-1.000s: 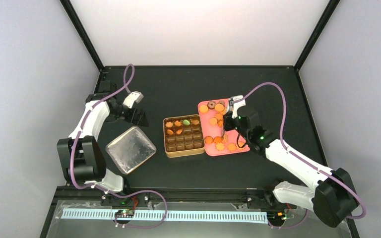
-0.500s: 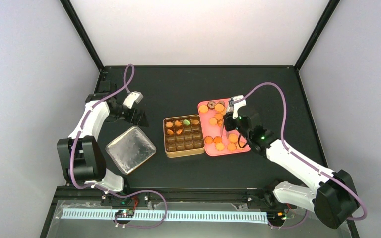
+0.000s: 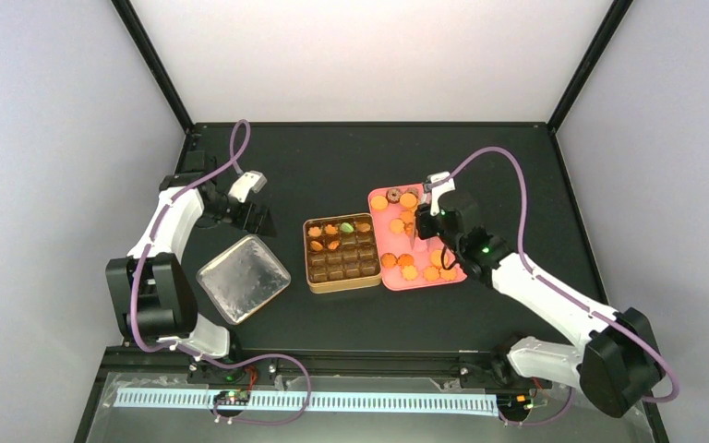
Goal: Pack the cookies
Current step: Pick up the fake cookies from the plate.
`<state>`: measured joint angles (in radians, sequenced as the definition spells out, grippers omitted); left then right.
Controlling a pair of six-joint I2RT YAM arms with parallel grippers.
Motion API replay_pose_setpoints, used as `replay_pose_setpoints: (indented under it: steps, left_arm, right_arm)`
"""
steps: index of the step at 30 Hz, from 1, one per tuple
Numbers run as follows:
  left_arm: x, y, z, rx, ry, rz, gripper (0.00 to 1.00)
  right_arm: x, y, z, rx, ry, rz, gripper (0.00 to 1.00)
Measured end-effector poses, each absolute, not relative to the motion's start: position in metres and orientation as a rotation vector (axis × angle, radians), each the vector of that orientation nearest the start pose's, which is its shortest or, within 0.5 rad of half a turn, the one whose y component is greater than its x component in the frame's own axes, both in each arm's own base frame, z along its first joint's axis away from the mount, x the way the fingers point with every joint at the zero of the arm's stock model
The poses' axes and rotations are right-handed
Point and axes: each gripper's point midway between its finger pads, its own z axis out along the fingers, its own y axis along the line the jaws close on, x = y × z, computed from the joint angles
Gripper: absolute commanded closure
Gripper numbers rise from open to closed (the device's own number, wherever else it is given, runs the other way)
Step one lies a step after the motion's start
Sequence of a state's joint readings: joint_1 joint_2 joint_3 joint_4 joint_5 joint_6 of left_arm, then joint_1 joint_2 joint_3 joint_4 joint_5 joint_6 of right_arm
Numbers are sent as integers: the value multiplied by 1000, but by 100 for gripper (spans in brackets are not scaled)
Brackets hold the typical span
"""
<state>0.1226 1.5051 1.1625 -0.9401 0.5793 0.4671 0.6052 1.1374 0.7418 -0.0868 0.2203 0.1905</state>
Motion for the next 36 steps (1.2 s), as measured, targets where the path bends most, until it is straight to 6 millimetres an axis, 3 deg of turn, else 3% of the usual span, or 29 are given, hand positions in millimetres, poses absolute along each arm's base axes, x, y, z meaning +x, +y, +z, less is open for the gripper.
replay_pose_setpoints:
  steps: [10, 17, 26, 36]
  left_arm:
    - [322, -55, 141, 560, 2588, -644, 1]
    - [321, -55, 141, 560, 2591, -644, 1]
    - [321, -55, 141, 560, 2591, -645, 1]
    - [321, -55, 141, 560, 2591, -645, 1]
  right_arm:
    - [347, 182, 175, -293, 2082, 219, 65]
    - [358, 185, 172, -283, 2070, 241, 63]
    - [357, 192, 171, -299, 2069, 291, 63]
    - [358, 192, 173, -292, 2059, 305, 76]
